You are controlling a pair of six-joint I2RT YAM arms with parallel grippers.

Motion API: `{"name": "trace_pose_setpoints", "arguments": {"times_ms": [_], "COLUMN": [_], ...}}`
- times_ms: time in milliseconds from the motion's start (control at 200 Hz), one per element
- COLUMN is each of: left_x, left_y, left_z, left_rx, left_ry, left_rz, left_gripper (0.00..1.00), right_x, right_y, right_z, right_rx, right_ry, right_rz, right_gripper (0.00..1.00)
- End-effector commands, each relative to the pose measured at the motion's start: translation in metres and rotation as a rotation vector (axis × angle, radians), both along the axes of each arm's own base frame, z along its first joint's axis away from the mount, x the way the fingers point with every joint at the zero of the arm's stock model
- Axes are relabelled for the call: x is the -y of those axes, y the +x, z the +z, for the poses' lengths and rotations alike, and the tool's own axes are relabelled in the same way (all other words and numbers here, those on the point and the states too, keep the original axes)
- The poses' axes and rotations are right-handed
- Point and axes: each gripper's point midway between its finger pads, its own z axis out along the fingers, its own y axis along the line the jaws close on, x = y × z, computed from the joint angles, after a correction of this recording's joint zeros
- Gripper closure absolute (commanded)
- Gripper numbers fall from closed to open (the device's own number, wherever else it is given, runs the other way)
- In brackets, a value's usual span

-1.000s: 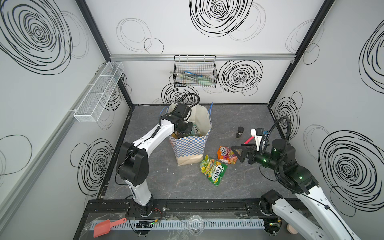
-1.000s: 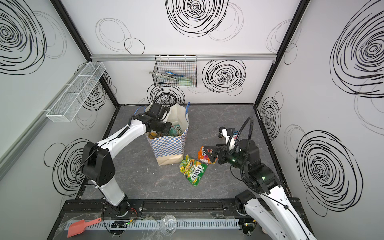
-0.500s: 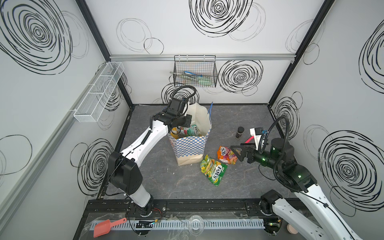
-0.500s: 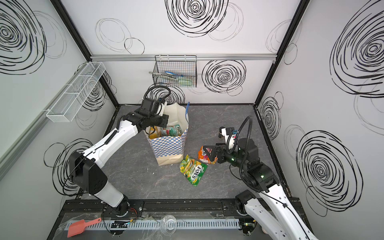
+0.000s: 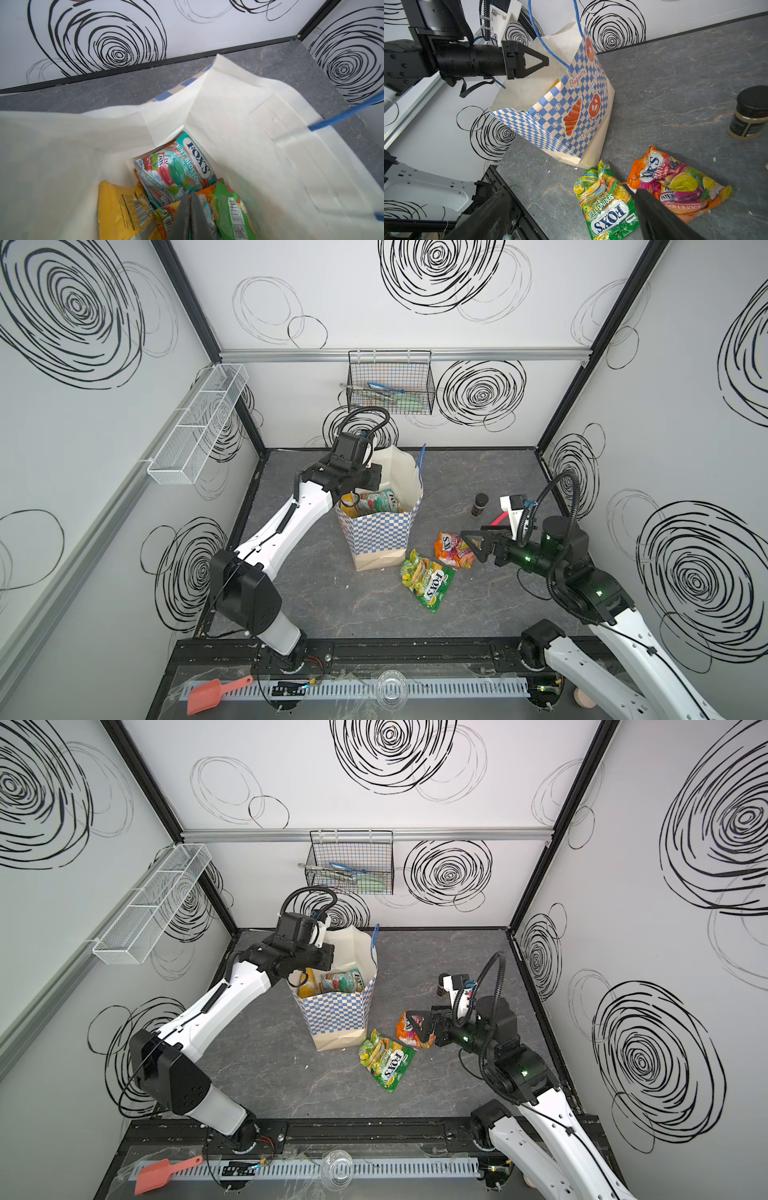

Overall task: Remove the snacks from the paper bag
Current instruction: 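Lower the left gripper into the bag and grasp the teal Mint Blossom packet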

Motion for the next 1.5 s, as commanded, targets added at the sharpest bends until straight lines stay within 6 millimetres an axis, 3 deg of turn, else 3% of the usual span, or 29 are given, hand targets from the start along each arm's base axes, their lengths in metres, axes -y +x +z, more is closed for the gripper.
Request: {"name": "trace_pose_setpoints", "arguments": {"times_ms": [0,110,285,350,710,1096,1316,1496], "left_x": [-0.004,-0.002,-0.013,-0.015,-0.014,-0.014,-0.017,-0.014], "left_y": [0.009,0.007,0.011,0.012,0.006,-0.003,-0.009,-0.011], "left_z": [-0.012,-0.047,-0.102,-0.117,-0.190,-0.230,-0.245,-0.245], "left_rx": [-0.035,-0.098,-0.199,-0.225,-0.386,-0.475,-0.519,-0.524], "left_ry": [0.048,0.089,0.187,0.210,0.242,0.272,0.293,0.279], "left_rz": [0.011,0.004,0.025,0.030,0.029,0.020,0.024,0.014], "left_gripper": [0.47,0.21,0.00,0.04,0.04,0.01,0.14,0.44], "right_x": [-0.002,-0.001,0.000,0.002,0.006,0.007,0.010,0.009], "right_y": [0.002,0.001,-0.002,-0.003,-0.006,-0.007,-0.009,-0.009], "right_z": [0.005,0.005,0.005,0.005,0.006,0.004,0.005,0.007], "right_rx": [0.017,0.018,0.015,0.020,0.027,0.031,0.037,0.038], "right_ry": [0.020,0.019,0.025,0.019,0.008,0.000,-0.003,0.001], "right_rz": [0.004,0.000,0.002,-0.006,-0.016,-0.017,-0.023,-0.020], "right_gripper": [0.03,0.03,0.03,0.03,0.03,0.03,0.03,0.03]}}
